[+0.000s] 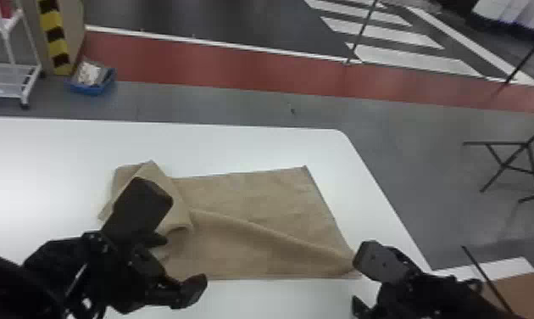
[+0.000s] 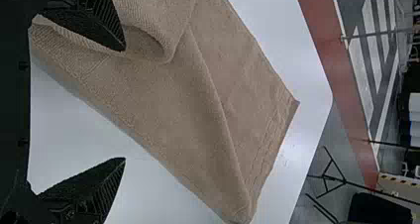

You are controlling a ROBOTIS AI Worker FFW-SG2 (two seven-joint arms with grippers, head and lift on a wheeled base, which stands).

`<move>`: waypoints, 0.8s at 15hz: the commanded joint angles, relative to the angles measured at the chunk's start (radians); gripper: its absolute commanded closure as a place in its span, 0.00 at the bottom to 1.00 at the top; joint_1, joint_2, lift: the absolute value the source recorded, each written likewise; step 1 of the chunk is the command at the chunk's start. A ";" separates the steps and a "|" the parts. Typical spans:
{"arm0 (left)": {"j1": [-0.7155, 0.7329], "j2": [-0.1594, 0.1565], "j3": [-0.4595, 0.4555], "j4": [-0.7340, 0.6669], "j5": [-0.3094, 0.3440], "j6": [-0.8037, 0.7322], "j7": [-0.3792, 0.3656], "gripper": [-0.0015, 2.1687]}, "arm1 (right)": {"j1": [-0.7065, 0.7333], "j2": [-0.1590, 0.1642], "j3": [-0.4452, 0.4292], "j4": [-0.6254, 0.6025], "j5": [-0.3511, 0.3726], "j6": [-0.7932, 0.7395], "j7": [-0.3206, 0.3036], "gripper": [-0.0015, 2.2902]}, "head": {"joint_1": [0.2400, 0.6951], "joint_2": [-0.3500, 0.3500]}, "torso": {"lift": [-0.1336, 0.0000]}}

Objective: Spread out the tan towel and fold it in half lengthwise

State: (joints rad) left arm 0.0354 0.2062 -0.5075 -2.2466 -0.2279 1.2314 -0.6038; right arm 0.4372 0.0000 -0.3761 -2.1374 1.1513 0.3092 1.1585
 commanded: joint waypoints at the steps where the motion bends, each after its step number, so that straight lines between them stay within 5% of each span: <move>1: -0.005 -0.001 0.023 -0.002 -0.002 0.001 0.039 0.07 | 0.008 0.001 -0.020 0.001 -0.019 -0.015 -0.006 0.03 | 1.00 0.00 | 0.07; 5: -0.006 -0.011 0.032 0.047 -0.096 0.026 0.058 0.16 | 0.001 0.001 -0.020 0.011 -0.025 -0.028 -0.008 0.03 | 1.00 0.00 | 0.07; 12: -0.019 -0.013 0.052 0.107 -0.137 0.060 0.076 0.31 | -0.006 0.001 -0.020 0.025 -0.025 -0.031 -0.006 0.03 | 1.00 0.00 | 0.07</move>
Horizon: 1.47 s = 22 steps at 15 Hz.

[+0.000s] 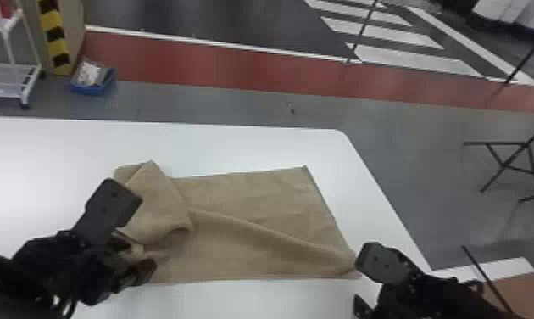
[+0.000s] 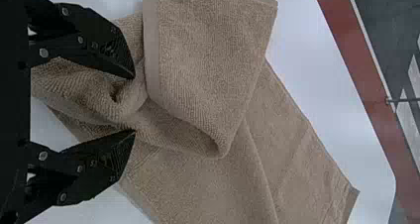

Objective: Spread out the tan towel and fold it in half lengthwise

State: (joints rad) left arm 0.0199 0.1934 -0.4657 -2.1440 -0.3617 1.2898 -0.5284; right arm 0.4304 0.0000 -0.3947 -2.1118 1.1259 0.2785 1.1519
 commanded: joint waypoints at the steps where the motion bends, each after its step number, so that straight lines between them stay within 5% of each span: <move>1: -0.003 0.000 0.018 0.004 -0.003 0.001 -0.001 0.31 | 0.001 0.001 -0.003 0.000 0.000 0.000 0.000 0.03 | 1.00 0.00 | 0.07; 4: 0.000 0.001 0.044 -0.005 0.000 0.001 -0.007 0.46 | 0.001 0.001 -0.001 -0.004 0.000 0.000 0.000 0.03 | 1.00 0.00 | 0.07; 8: 0.017 0.006 0.082 -0.065 0.017 0.041 -0.028 0.49 | 0.002 0.001 0.004 -0.027 -0.008 0.006 0.003 0.03 | 1.00 0.00 | 0.07; 9: 0.020 0.006 0.105 -0.089 0.036 0.056 -0.027 0.66 | 0.004 0.001 0.001 -0.056 -0.044 0.012 0.020 0.04 | 1.00 0.00 | 0.07; 10: 0.025 0.006 0.134 -0.117 0.072 0.084 -0.027 0.70 | 0.004 0.001 0.005 -0.085 -0.055 0.025 0.035 0.04 | 1.00 0.00 | 0.07; 15: 0.049 0.001 0.249 -0.165 0.196 0.145 -0.016 0.70 | -0.019 0.001 0.020 -0.102 -0.029 0.034 0.049 0.04 | 1.00 0.00 | 0.07; 22: 0.071 -0.009 0.481 -0.188 0.394 0.210 0.131 0.65 | -0.030 0.001 0.024 -0.085 -0.021 0.034 0.048 0.04 | 1.00 0.11 | 0.07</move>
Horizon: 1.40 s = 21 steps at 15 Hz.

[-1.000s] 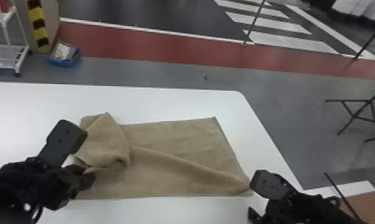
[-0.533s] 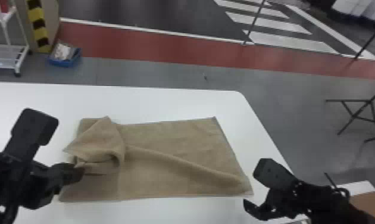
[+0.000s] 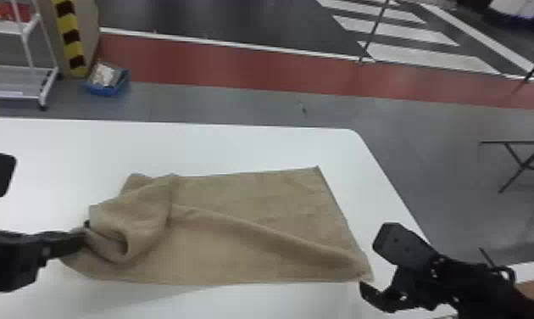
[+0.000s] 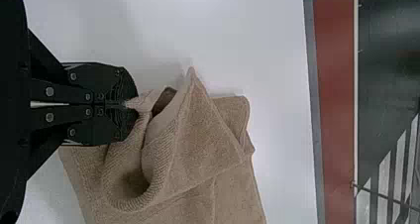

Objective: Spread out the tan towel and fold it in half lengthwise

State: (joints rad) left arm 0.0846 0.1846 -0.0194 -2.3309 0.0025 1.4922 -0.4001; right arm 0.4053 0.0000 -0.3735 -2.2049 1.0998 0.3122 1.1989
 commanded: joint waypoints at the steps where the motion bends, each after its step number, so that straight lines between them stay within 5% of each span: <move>1: 0.007 -0.001 0.050 0.001 0.044 0.026 0.004 0.60 | -0.011 0.001 0.015 0.019 0.023 0.003 0.002 0.05 | 1.00 0.14 | 0.07; 6: 0.014 -0.005 0.064 0.024 0.048 0.032 0.015 0.34 | -0.020 0.001 0.054 0.042 0.068 0.000 0.042 0.10 | 1.00 0.19 | 0.07; 13: 0.000 -0.013 0.096 0.047 0.065 0.026 0.006 0.34 | -0.017 0.001 0.076 0.044 0.086 0.000 0.056 0.11 | 1.00 0.24 | 0.07; 16: -0.017 -0.013 0.116 0.062 0.080 0.026 -0.011 0.23 | -0.017 0.001 0.077 0.044 0.092 0.000 0.056 0.11 | 1.00 0.25 | 0.07; 20: -0.059 -0.021 0.119 0.145 0.088 0.014 -0.045 0.23 | -0.014 0.001 0.077 0.044 0.100 0.006 0.056 0.11 | 1.00 0.25 | 0.07; 21: -0.063 -0.021 0.124 0.156 0.087 0.014 -0.068 0.14 | -0.013 0.001 0.077 0.044 0.101 0.009 0.056 0.11 | 1.00 0.25 | 0.07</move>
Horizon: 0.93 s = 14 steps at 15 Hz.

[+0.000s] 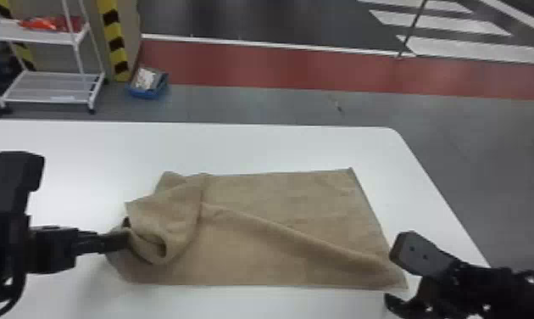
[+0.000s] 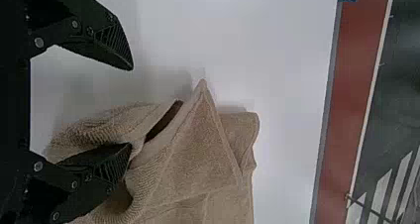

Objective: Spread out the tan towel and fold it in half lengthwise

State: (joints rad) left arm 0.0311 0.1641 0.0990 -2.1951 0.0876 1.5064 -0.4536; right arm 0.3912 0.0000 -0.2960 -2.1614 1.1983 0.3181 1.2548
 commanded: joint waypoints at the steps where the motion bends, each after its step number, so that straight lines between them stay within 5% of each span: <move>1: -0.013 0.000 0.010 0.021 0.001 0.002 -0.022 0.06 | 0.001 0.001 0.000 0.000 0.003 0.003 0.000 0.11 | 1.00 0.24 | 0.07; 9: -0.045 0.009 0.074 0.035 0.024 0.005 -0.085 0.05 | -0.003 0.001 0.006 0.002 0.015 0.028 0.000 0.11 | 1.00 0.24 | 0.07; 14: -0.076 0.008 0.008 0.190 -0.081 -0.166 -0.105 0.21 | -0.003 0.001 0.012 -0.002 0.020 0.043 0.008 0.11 | 1.00 0.27 | 0.07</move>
State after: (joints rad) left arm -0.0420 0.1712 0.1304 -2.0415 0.0491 1.4038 -0.5585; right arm 0.3878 0.0000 -0.2831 -2.1611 1.2185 0.3599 1.2611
